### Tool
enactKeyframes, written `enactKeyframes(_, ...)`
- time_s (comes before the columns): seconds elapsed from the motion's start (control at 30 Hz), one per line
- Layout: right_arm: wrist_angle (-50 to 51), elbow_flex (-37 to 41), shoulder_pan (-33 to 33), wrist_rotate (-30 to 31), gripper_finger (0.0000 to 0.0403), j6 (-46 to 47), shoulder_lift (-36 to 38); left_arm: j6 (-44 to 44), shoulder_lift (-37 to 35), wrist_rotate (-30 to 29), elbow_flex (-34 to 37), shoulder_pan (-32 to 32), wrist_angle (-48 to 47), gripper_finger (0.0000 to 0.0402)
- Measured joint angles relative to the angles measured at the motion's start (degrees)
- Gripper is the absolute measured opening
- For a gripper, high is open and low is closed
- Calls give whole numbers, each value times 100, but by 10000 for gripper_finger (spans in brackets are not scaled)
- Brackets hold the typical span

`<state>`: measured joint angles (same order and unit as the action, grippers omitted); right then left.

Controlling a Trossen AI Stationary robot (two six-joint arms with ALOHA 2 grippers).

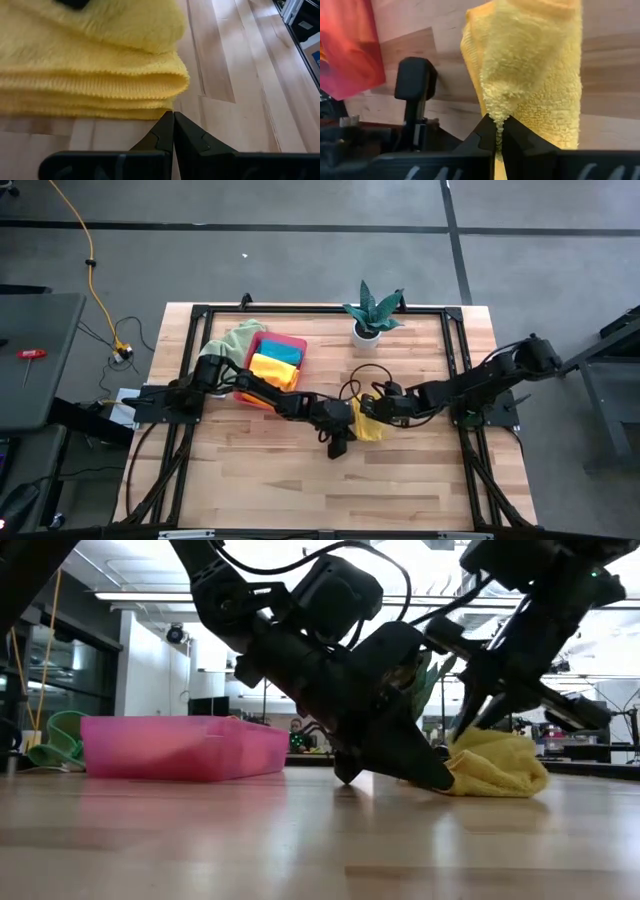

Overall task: Fold microfiber towels
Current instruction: Fold the yellow microfiber cloth

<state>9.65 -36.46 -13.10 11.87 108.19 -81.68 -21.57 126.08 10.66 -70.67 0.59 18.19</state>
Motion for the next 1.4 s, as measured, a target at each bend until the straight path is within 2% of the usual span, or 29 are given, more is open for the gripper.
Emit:
enactKeyframes(0.23,-219,-259,0,-102,1,-5,-463,56,0,-5,0,66,5,0)
enactKeyframes(0.33,-225,-305,0,-188,14,-181,-500,69,0,-18,0,71,3,0)
enactKeyframes(0.67,-745,-331,0,-649,153,-616,-427,359,0,-47,-1,55,-133,0)
enactKeyframes(0.83,-1069,-327,30,-928,193,-494,-416,399,-9,-118,-7,58,-212,0)
enactKeyframes(1.13,-1091,-318,36,-1017,199,-680,-246,438,-27,-275,-7,53,-235,0)
enactKeyframes(1.3,-236,-344,74,-786,199,-1238,350,415,-76,-229,-13,42,-421,0)
enactKeyframes(1.4,443,-322,72,-648,194,-1601,658,416,-193,167,2,-7,-668,0)
